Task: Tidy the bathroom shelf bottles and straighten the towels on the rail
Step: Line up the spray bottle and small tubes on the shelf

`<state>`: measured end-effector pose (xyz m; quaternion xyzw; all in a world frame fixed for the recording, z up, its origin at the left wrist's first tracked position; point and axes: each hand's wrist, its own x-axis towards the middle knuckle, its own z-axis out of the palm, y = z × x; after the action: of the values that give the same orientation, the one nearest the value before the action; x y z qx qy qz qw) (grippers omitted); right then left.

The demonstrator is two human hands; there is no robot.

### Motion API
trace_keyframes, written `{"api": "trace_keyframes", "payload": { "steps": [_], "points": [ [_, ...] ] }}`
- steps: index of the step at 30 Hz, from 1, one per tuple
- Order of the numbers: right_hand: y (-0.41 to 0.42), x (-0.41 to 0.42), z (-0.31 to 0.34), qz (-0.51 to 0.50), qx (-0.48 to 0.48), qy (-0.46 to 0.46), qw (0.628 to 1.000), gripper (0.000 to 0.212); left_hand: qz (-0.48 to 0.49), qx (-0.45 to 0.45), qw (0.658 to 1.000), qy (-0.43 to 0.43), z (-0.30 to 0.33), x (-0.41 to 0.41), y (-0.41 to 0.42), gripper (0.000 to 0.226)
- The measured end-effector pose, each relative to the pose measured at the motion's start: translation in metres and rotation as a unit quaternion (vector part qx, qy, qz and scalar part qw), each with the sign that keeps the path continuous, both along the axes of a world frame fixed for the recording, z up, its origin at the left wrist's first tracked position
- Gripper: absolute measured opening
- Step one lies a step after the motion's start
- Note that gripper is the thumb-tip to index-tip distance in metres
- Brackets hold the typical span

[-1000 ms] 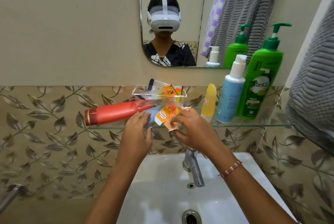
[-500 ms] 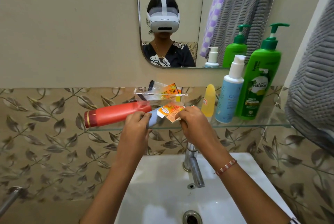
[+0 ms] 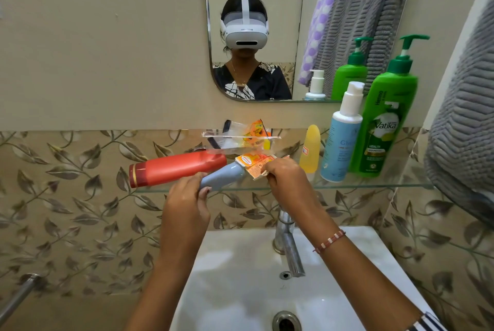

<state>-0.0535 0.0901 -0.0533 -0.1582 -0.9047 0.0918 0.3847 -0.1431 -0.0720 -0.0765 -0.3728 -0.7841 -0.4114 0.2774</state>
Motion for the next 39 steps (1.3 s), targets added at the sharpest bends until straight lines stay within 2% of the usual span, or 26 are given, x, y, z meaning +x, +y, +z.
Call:
{"api": "trace_keyframes", "payload": {
  "steps": [5,10,13,17,20,24,26,28,32,35,39],
  "points": [
    [0.000,-0.002,-0.006,0.004,0.013,-0.033,0.999,0.023,0.010,0.054,0.996,-0.065,-0.003,0.004,-0.015,0.023],
    [-0.002,0.002,-0.006,0.007,0.036,-0.025,0.999,0.036,-0.014,0.138,0.972,-0.191,0.000,0.002,-0.024,0.024],
    [-0.006,0.007,-0.005,0.003,0.051,-0.012,0.999,0.039,-0.064,0.182,0.943,-0.271,0.002,-0.001,-0.021,0.025],
    [-0.011,0.011,0.001,0.017,0.059,0.028,0.998,0.033,-0.159,0.237,0.874,-0.393,0.005,0.005,-0.014,0.027],
    [-0.018,0.014,0.009,0.038,-0.011,0.050,0.998,0.023,-0.230,0.260,0.823,-0.449,0.012,0.011,-0.011,0.025],
    [-0.032,0.014,0.028,0.103,-0.183,0.086,0.974,0.019,-0.271,0.280,0.789,-0.476,0.021,0.016,-0.005,0.017],
    [-0.037,0.012,0.035,0.134,-0.260,0.079,0.953,0.024,-0.282,0.280,0.781,-0.481,0.023,0.018,-0.003,0.015],
    [-0.042,0.009,0.038,0.140,-0.285,0.048,0.947,0.029,-0.295,0.275,0.773,-0.490,0.024,0.020,0.000,0.016],
    [-0.051,0.007,0.036,0.145,-0.292,0.052,0.944,0.031,-0.313,0.250,0.780,-0.481,0.021,0.025,0.005,0.022],
    [-0.054,0.010,0.038,0.153,-0.280,0.077,0.945,0.021,-0.314,0.224,0.797,-0.464,0.019,0.027,0.006,0.030],
    [-0.053,0.016,0.042,0.172,-0.258,0.133,0.941,0.022,-0.294,0.266,0.817,-0.419,0.032,0.029,0.004,0.028]
  ]
}}
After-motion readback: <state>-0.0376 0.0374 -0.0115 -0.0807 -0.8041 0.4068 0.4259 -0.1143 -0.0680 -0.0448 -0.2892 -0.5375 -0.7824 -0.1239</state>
